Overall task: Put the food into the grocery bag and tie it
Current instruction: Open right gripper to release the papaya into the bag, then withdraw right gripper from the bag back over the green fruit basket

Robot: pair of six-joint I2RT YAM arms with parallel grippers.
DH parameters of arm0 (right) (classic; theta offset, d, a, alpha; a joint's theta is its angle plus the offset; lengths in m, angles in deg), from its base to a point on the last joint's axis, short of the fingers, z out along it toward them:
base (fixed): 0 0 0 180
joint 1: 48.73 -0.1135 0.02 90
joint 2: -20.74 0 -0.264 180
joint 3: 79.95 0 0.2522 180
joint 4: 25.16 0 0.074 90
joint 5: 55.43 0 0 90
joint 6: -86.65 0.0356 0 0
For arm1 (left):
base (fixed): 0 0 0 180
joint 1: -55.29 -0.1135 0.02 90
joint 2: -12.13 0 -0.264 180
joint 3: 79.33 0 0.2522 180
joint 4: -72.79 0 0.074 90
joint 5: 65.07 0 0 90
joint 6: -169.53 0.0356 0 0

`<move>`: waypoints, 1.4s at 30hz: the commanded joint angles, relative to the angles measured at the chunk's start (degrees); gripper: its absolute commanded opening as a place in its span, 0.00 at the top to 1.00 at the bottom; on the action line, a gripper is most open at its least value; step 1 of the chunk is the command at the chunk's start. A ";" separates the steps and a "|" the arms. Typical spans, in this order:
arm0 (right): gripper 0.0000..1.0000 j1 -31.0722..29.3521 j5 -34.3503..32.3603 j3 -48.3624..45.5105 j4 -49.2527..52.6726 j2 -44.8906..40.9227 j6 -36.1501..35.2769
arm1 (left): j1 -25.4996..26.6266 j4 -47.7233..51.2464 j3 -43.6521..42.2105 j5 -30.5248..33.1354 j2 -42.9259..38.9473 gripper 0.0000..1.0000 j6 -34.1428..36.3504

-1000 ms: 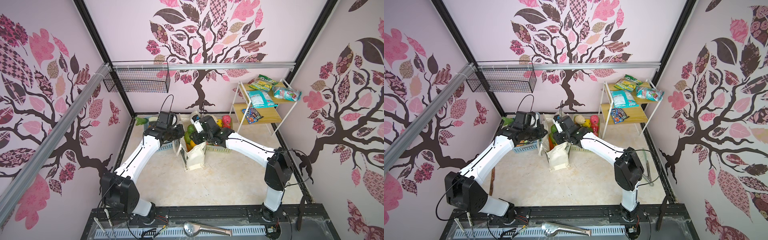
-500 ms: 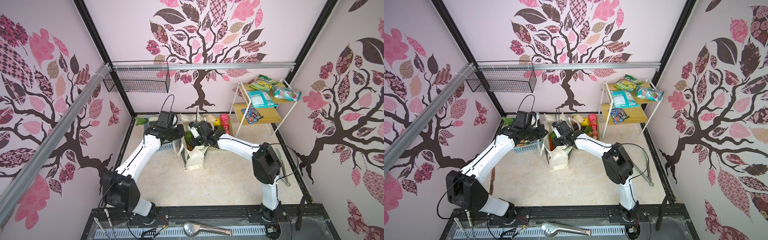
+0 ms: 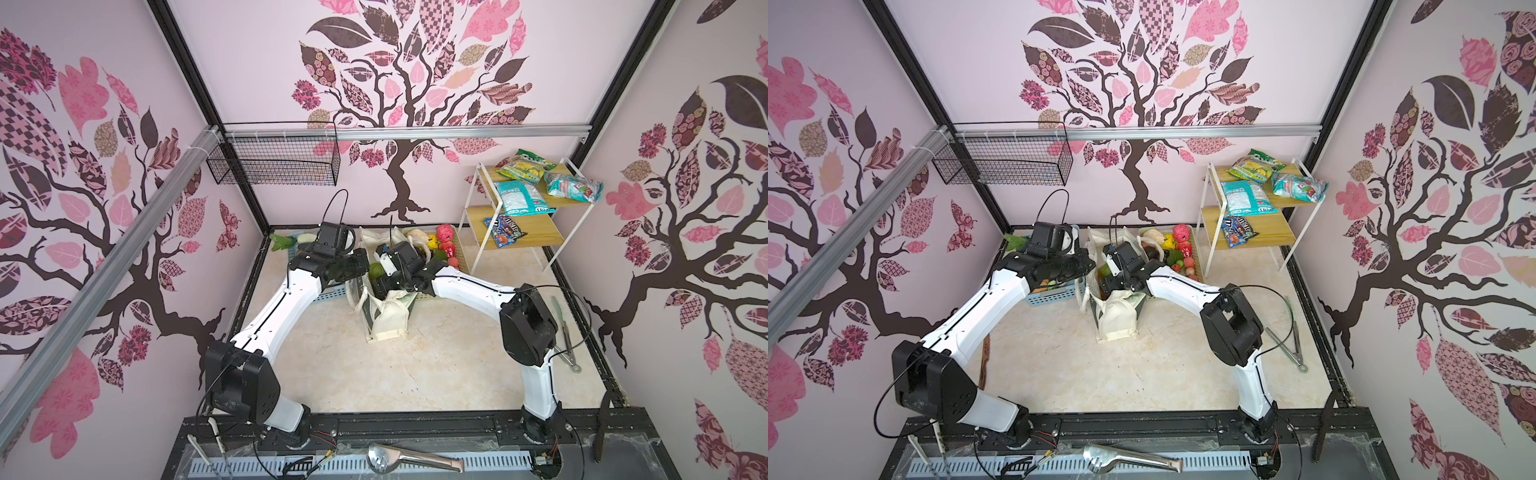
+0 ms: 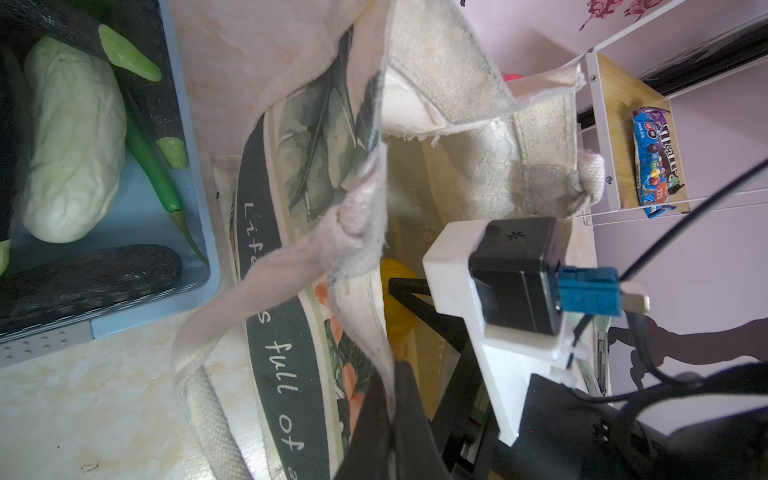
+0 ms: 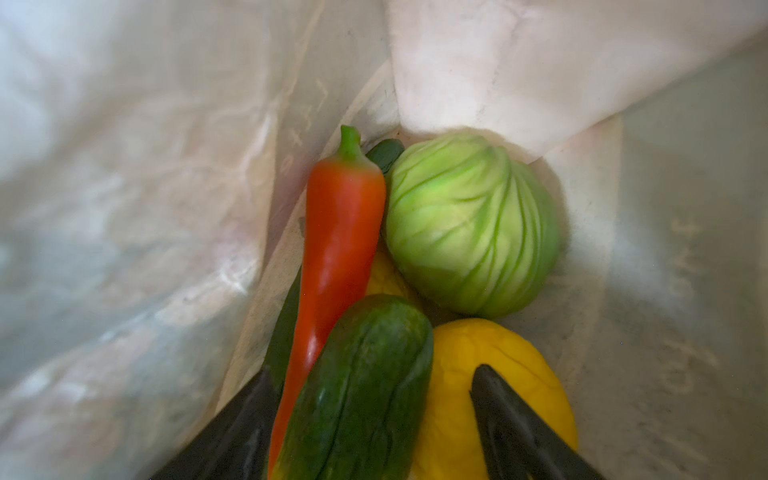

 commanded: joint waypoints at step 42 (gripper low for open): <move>0.33 20.76 -2.68 -10.83 -6.88 -8.40 1.68 | -2.63 -1.27 -2.03 4.04 -3.30 1.00 -1.13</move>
